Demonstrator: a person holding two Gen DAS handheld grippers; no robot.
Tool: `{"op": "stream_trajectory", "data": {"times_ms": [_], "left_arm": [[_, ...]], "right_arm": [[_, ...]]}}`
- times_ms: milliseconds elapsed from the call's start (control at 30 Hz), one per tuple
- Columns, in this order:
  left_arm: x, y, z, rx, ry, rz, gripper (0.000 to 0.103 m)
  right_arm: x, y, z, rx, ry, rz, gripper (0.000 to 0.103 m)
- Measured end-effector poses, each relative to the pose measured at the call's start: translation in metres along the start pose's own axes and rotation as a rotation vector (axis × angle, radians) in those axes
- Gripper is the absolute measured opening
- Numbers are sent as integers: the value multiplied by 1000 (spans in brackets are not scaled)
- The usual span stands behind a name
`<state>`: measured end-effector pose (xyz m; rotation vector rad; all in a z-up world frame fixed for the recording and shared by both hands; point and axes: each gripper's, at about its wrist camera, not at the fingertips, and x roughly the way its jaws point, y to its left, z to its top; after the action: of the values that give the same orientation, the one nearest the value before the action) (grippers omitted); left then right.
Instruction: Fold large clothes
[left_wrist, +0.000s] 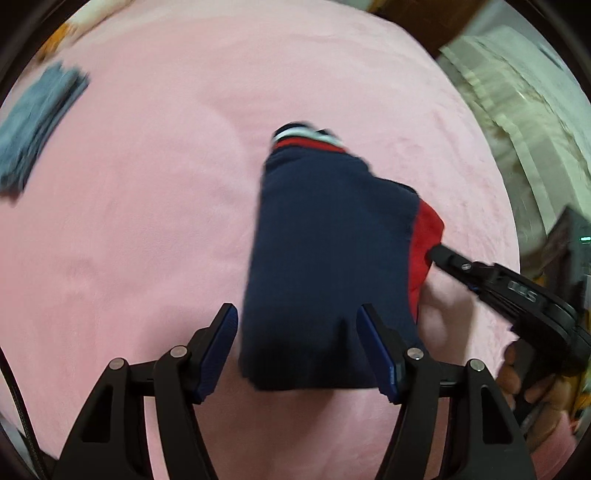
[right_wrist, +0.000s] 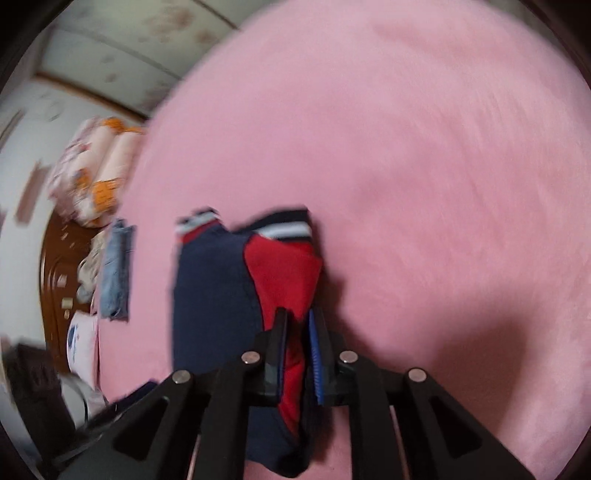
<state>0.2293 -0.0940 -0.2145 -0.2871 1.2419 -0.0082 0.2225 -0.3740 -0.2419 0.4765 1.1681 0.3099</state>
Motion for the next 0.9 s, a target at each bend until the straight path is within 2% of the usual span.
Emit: {"op": "stream_trajectory", "data": {"times_ms": [100,167,233,333,400,500,600,700,900], "left_arm": [[1,-9,8,61,-4,-9,61],[7,-11,16,66,8,-20,50],[20,-13,26,59,35,-24,31],[38,-6,39,2,61,-20,31],[49,0,49,-40,71,-45,31],[64,5,60,-53,79,-57,30],[79,5,66,-48,90,-84,30],[84,2,69,-13,88,-84,30],[71,8,62,-37,76,-122,30]], "right_arm": [[-18,21,-4,-148,-51,29,12],[-16,36,-9,-246,-15,102,12],[-6,42,-12,-294,31,143,12],[25,43,-17,-306,110,127,3],[47,34,-23,-258,161,84,0],[47,15,-28,-169,159,126,0],[41,3,-43,-143,173,124,0],[36,1,-58,-151,184,125,0],[33,20,-70,-225,221,44,0]]}}
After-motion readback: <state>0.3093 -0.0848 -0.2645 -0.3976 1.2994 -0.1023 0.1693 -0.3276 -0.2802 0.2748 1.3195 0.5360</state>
